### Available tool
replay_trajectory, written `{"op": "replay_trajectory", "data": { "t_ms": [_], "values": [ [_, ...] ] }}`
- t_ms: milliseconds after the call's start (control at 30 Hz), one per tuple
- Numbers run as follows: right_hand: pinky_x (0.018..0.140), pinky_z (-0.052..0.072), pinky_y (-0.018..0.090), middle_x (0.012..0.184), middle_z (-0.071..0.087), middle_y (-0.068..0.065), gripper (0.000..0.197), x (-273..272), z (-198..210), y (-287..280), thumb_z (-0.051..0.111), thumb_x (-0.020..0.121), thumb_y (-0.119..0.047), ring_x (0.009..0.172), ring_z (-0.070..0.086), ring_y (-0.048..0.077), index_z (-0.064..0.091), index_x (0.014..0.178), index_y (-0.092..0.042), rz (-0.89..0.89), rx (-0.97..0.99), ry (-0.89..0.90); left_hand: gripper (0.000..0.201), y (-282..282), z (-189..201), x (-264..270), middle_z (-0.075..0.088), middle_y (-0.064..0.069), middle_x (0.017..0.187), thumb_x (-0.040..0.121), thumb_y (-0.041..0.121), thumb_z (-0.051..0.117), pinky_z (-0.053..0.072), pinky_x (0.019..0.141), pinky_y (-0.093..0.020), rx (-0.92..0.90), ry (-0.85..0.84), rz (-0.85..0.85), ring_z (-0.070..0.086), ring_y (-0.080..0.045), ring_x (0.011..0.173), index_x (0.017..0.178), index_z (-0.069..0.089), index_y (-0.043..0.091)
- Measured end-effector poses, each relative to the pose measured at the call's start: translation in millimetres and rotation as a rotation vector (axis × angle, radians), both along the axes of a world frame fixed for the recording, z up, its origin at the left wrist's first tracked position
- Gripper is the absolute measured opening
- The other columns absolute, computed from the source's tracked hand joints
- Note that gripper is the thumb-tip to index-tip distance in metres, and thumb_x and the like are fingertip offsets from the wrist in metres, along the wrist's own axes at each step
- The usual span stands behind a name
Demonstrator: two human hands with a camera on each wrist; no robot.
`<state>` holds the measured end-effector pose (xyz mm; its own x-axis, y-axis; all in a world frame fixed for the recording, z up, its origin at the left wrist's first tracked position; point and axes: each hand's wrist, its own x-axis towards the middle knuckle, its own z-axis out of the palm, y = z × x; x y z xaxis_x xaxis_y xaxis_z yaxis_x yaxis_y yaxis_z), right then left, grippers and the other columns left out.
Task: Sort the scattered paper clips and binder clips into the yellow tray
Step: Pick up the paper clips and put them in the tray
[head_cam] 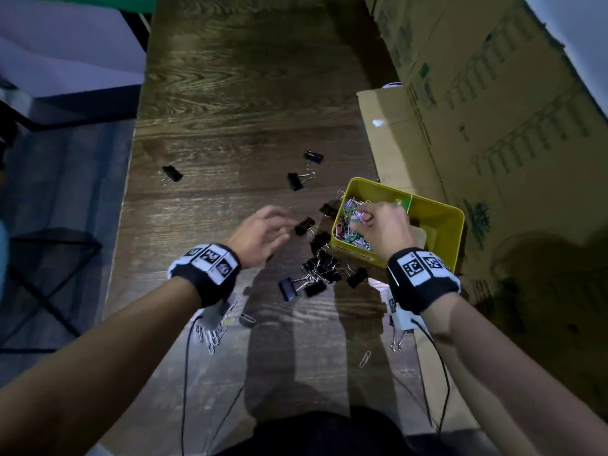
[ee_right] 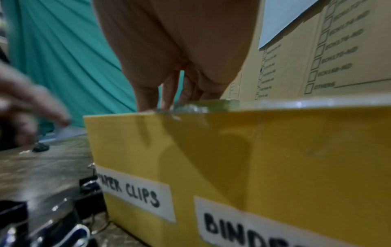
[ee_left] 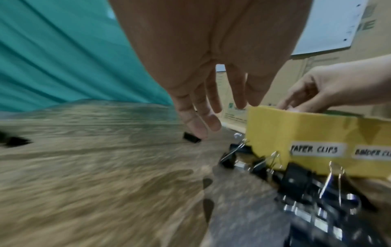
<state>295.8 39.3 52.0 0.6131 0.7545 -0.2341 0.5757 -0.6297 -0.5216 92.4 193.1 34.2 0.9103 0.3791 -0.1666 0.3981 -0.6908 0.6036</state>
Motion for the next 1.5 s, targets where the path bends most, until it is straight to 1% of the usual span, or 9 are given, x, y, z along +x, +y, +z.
{"op": "replay_trajectory", "data": {
  "t_ms": [200,300,467,733,933,1033,1133,1233,1500],
  "values": [
    [0.066,0.048,0.014,0.076,0.064,-0.011,0.012,-27.7,20.7,-34.7,0.075,0.077,-0.025,0.069,0.059,0.002,0.071,0.087,-0.020,0.210,0.201,0.193,0.035,-0.4,-33.4,-103.4,0.053,-0.011,0.118,0.084,0.015,0.064,0.047,0.090,-0.035,0.077,0.179,0.146,0.057,-0.029,0.101,0.119,0.060,0.014],
    [0.054,0.038,0.005,0.068,0.064,-0.012,0.011,-51.3,7.4,-63.3,0.077,0.075,-0.032,0.062,0.057,-0.002,0.071,0.075,-0.023,0.437,-0.295,0.290,0.043,-15.5,-50.4,-140.1,0.049,-0.015,0.117,0.081,0.026,0.067,0.049,0.087,-0.044,0.119,0.308,0.272,0.053,-0.035,0.101,0.122,0.055,0.018],
    [0.059,0.039,0.020,0.079,0.069,0.010,0.032,-80.9,-42.0,-100.7,0.072,0.076,-0.038,0.073,0.057,0.017,0.074,0.085,-0.008,0.658,-0.918,0.281,0.036,-55.7,-68.9,-157.6,0.051,-0.021,0.101,0.083,0.032,0.058,0.049,0.080,-0.047,0.138,0.261,0.425,0.054,-0.040,0.084,0.110,0.057,0.009],
    [0.070,0.046,0.028,0.086,0.068,0.005,0.027,-139.4,-51.9,-70.2,0.061,0.086,-0.038,0.081,0.063,0.022,0.061,0.072,-0.014,0.671,-0.584,0.184,0.033,-108.9,-67.8,-119.3,0.042,-0.010,0.113,0.090,0.028,0.051,0.047,0.088,-0.039,-0.034,0.245,0.257,0.046,-0.025,0.102,0.119,0.050,0.011],
    [0.074,0.052,0.032,0.091,0.065,-0.002,0.015,-163.7,-50.4,-36.1,0.070,0.080,-0.034,0.083,0.062,0.017,0.060,0.083,-0.023,0.617,-0.442,0.277,0.051,-92.5,-56.5,-127.2,0.043,-0.005,0.117,0.078,0.016,0.059,0.048,0.091,-0.037,-0.128,0.170,0.140,0.052,-0.023,0.104,0.127,0.046,0.022],
    [0.075,0.042,0.025,0.107,0.052,-0.003,0.033,-155.0,-48.8,-42.1,0.074,0.078,-0.028,0.096,0.055,0.017,0.052,0.101,-0.022,0.503,-0.346,0.236,0.061,-78.2,-55.4,-151.7,0.041,-0.006,0.117,0.069,0.019,0.065,0.049,0.090,-0.039,-0.081,0.258,0.236,0.054,-0.027,0.101,0.126,0.044,0.019],
    [0.096,0.044,0.035,0.136,0.036,0.006,0.078,-157.4,-53.8,-48.3,0.077,0.074,-0.030,0.120,0.047,0.026,0.034,0.137,-0.016,0.549,-0.353,0.155,0.068,-86.7,-58.1,-162.9,0.037,-0.005,0.115,0.063,0.027,0.075,0.050,0.088,-0.038,-0.113,0.341,0.271,0.057,-0.027,0.095,0.122,0.043,0.022],
    [0.098,0.042,0.036,0.138,0.030,0.008,0.095,-171.2,-59.4,-43.8,0.076,0.076,-0.031,0.124,0.042,0.026,0.015,0.148,-0.018,0.597,-0.338,0.124,0.067,-107.9,-58.1,-149.1,0.037,-0.006,0.113,0.064,0.034,0.077,0.051,0.088,-0.038,-0.112,0.313,0.322,0.058,-0.026,0.093,0.122,0.045,0.023],
    [0.105,0.040,0.039,0.141,0.038,0.014,0.068,-189.4,-68.7,-34.0,0.067,0.082,-0.004,0.124,0.046,0.032,0.035,0.142,-0.011,0.617,-0.303,0.054,0.064,-134.6,-54.7,-114.1,0.033,-0.014,0.131,0.081,0.014,0.063,0.044,0.095,-0.037,-0.058,0.425,0.333,0.048,-0.030,0.111,0.138,0.033,0.013]
  ]
}}
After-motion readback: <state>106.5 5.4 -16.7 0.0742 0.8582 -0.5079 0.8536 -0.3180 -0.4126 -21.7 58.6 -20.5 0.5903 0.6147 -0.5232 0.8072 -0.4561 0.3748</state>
